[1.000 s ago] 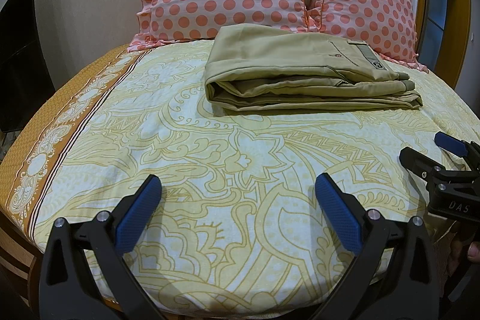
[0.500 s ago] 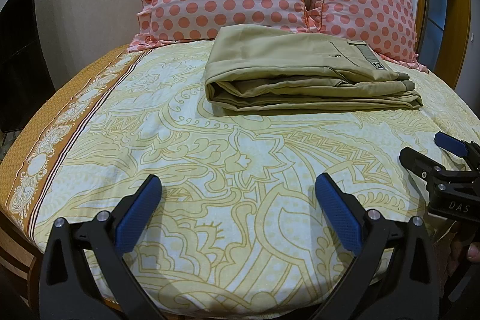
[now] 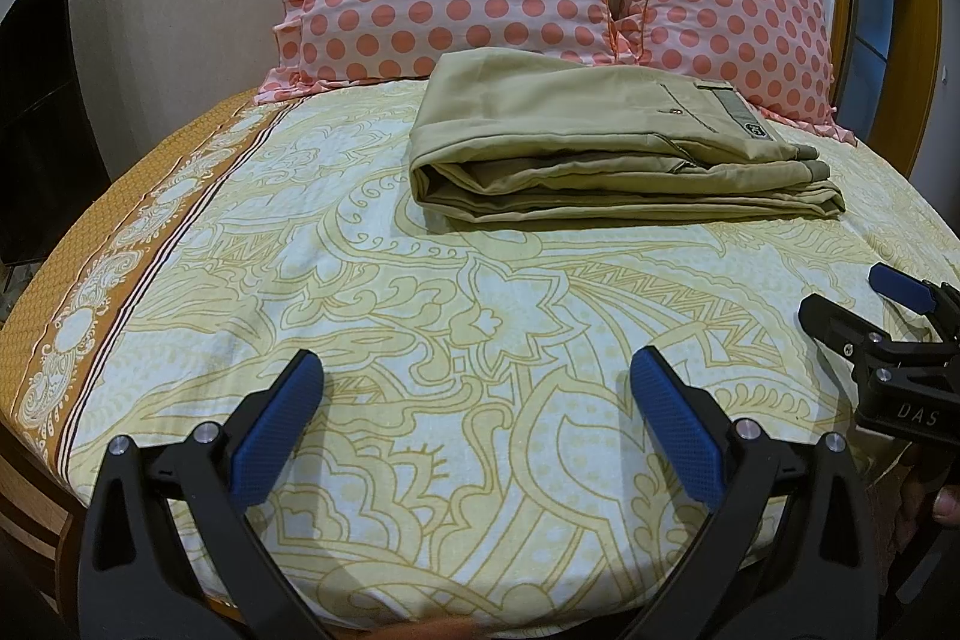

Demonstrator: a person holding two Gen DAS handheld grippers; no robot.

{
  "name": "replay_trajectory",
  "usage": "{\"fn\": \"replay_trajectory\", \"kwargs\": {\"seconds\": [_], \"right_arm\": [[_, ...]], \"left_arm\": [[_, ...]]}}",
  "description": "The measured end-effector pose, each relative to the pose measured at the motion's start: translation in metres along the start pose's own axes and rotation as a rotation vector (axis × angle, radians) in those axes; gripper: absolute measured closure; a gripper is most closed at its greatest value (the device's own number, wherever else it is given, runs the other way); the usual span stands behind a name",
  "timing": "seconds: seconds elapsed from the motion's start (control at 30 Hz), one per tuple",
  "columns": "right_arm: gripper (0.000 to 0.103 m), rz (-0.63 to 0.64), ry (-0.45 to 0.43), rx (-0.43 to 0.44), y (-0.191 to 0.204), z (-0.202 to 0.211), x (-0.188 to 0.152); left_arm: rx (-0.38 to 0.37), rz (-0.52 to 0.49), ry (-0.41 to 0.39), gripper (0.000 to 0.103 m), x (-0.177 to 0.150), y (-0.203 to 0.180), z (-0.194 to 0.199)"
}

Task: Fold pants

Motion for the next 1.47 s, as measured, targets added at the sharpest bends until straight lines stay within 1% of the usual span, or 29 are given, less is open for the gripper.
{"fn": "replay_trajectory", "kwargs": {"seconds": [1.47], "right_arm": [[0.001, 0.002, -0.001, 0.002, -0.0003, 0.0001, -0.0002]], "left_arm": [[0.005, 0.001, -0.001, 0.002, -0.0002, -0.003, 0.0008]]}}
Point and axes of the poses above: each gripper's, at about its wrist camera, not at the fingertips, and z roughly against the way its jaws point, y to its left, x to its top, the point moved 1 cm from there along -z, roughly the way its jaws point, and after that the axes turned 3 degrees about x, right-handed, at the moved point
